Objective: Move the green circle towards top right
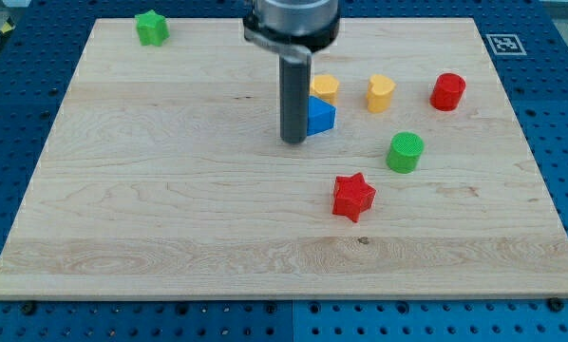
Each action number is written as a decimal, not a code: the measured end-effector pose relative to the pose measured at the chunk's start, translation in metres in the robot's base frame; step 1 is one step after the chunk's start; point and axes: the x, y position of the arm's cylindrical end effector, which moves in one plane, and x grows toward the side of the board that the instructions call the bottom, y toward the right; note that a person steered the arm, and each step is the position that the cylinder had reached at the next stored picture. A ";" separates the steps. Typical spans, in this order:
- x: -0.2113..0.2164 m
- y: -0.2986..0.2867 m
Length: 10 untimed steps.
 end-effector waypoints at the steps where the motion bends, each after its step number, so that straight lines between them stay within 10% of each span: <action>1: 0.024 0.047; 4: 0.035 0.178; 10: 0.010 0.163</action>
